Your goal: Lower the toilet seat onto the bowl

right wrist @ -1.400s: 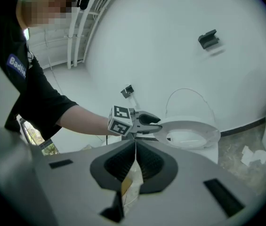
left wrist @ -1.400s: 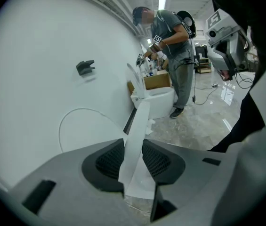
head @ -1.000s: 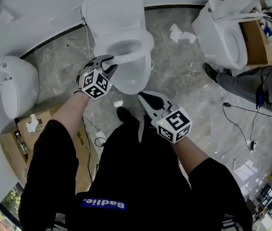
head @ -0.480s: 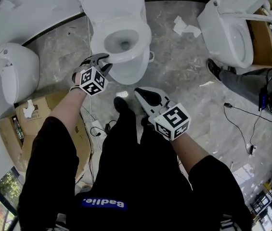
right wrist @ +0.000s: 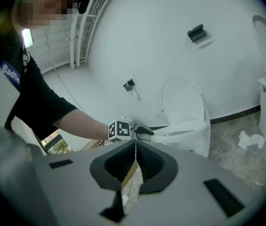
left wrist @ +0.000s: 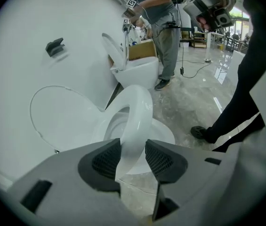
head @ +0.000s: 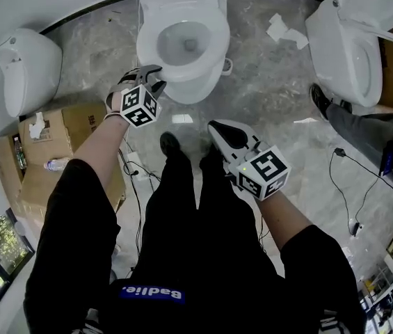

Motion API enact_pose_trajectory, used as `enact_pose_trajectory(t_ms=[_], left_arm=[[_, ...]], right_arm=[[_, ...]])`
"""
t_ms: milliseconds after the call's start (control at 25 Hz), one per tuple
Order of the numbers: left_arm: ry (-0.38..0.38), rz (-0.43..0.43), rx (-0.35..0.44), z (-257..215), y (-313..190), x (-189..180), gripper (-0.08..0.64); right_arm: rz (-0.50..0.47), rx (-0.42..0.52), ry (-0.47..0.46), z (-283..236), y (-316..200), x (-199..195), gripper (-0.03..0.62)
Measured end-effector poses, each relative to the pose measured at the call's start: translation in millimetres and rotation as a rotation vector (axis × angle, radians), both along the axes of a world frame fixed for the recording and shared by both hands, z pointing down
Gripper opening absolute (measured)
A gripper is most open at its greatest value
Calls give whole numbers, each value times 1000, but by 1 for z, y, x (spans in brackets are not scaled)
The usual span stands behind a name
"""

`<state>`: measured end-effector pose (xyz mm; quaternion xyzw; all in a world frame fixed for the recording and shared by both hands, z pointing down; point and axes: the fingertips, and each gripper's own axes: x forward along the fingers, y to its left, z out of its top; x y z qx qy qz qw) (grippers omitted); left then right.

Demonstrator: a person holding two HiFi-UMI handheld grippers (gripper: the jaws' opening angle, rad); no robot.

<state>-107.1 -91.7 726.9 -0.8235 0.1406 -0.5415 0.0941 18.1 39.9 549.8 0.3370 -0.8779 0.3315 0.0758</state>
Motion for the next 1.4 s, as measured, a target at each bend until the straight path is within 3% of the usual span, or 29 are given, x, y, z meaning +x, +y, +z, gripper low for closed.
enact_pose_trajectory(t_ms=[400,680,840,1080,1400], left_arm=[[76,-17,-34,41,37,2,176],[81,46,-44,80,63,-2,176],[64,58,-78,111,76,-3,176],[10,103,-77,156,89,-3,175],[-91,99,-77,208,94,-3,172]], right_arm=[[15,-41,20,38,13,-30,29],[62,-40,5,65,6,-60,29],[99,-34,-1,72,0,-59,29],[195,-20,70,86,-8,-29,29],[211,-73,134,120,8,-7,29]])
